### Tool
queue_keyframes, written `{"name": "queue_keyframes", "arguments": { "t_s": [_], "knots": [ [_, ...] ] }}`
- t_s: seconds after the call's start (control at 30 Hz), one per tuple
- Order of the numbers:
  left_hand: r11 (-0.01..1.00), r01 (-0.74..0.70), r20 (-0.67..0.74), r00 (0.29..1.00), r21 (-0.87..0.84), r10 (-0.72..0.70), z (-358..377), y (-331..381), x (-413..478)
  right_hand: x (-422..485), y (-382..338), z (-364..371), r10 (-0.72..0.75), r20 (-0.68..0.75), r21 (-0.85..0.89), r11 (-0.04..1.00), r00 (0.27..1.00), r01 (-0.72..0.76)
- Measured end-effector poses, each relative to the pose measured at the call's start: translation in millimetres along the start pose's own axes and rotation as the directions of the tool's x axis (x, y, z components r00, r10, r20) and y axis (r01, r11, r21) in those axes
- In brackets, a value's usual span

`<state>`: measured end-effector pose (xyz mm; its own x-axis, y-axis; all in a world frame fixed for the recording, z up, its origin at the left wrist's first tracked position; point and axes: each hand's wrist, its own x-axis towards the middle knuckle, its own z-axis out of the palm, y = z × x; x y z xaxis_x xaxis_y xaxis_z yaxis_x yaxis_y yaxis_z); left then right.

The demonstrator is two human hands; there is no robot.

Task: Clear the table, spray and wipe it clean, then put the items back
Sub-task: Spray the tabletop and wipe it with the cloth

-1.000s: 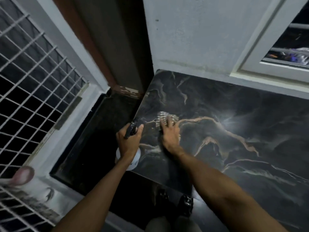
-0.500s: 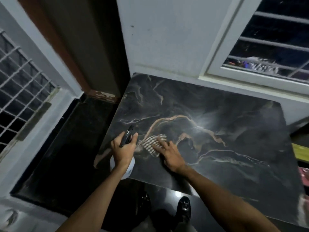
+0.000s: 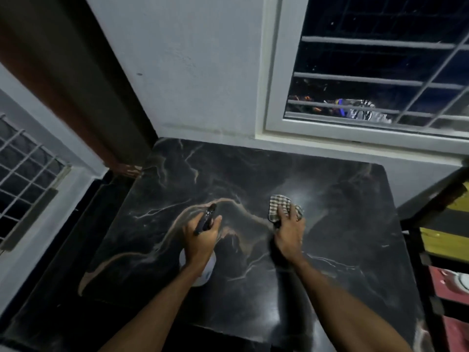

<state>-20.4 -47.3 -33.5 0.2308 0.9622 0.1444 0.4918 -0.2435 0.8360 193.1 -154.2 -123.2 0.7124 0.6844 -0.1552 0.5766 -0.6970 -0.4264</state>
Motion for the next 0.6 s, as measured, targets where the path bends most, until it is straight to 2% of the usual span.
{"name": "queue_keyframes", "arguments": {
  "t_s": [0.03, 0.07, 0.1, 0.13, 0.17, 0.2, 0.23, 0.27, 0.33, 0.37, 0.4, 0.43, 0.47, 0.53, 0.57, 0.6],
  "knots": [
    [1.000, 0.005, -0.001, 1.000, 0.005, -0.005, 5, 5, 3, 7, -8, 1, 0.014, 0.015, 0.000, 1.000, 1.000, -0.014],
    [1.000, 0.017, 0.002, 1.000, 0.003, -0.017, 10, 9, 7, 10, -25, 5, -0.041, 0.040, 0.005, 0.999, 0.998, 0.041],
    [0.999, 0.034, 0.003, 0.999, -0.004, -0.034, 14, 10, 12, 11, -46, 13, -0.159, 0.080, 0.006, 0.987, 0.984, 0.159],
    [0.999, 0.054, -0.003, 0.999, -0.006, -0.054, 19, 10, 19, 11, -64, 22, -0.310, 0.132, 0.015, 0.950, 0.942, 0.310],
    [0.998, 0.058, -0.018, 0.998, -0.010, -0.058, 22, 8, 26, 14, -75, 32, -0.459, 0.182, 0.038, 0.887, 0.869, 0.461],
    [0.999, 0.052, -0.030, 0.998, -0.011, -0.052, 25, 8, 34, 22, -81, 34, -0.563, 0.213, 0.057, 0.823, 0.798, 0.565],
    [0.999, 0.041, -0.036, 0.998, -0.019, -0.041, 26, 8, 40, 36, -80, 29, -0.590, 0.201, 0.055, 0.804, 0.782, 0.592],
    [0.999, 0.036, -0.033, 0.999, -0.022, -0.037, 26, 6, 50, 55, -75, 25, -0.535, 0.162, 0.028, 0.843, 0.829, 0.538],
    [0.998, 0.051, -0.015, 0.999, -0.034, -0.051, 29, 1, 70, 90, -68, 19, -0.248, 0.055, -0.021, 0.968, 0.967, 0.250],
    [0.997, 0.060, -0.018, 0.998, -0.046, -0.061, 30, -2, 81, 100, -73, 19, -0.132, 0.022, -0.028, 0.991, 0.991, 0.132],
    [0.996, 0.068, -0.026, 0.997, -0.058, -0.070, 31, -3, 92, 104, -85, 23, -0.114, 0.016, -0.032, 0.993, 0.993, 0.115],
    [0.996, 0.065, -0.030, 0.997, -0.060, -0.067, 31, -5, 104, 105, -103, 29, -0.192, 0.038, -0.016, 0.981, 0.981, 0.193],
    [0.997, 0.049, -0.036, 0.998, -0.052, -0.051, 33, -9, 120, 109, -125, 39, -0.326, 0.083, -0.005, 0.945, 0.942, 0.327],
    [0.999, -0.011, -0.041, 0.999, -0.041, 0.009, 34, -8, 139, 111, -157, 55, -0.603, 0.202, 0.022, 0.790, 0.771, 0.612],
    [0.999, -0.027, -0.042, 0.999, -0.046, 0.025, 34, -8, 149, 125, -168, 60, -0.675, 0.237, 0.034, 0.725, 0.699, 0.688],
    [0.998, -0.039, -0.045, 0.998, -0.046, 0.037, 36, -10, 159, 146, -174, 60, -0.686, 0.230, 0.026, 0.713, 0.690, 0.700]
  ]
}}
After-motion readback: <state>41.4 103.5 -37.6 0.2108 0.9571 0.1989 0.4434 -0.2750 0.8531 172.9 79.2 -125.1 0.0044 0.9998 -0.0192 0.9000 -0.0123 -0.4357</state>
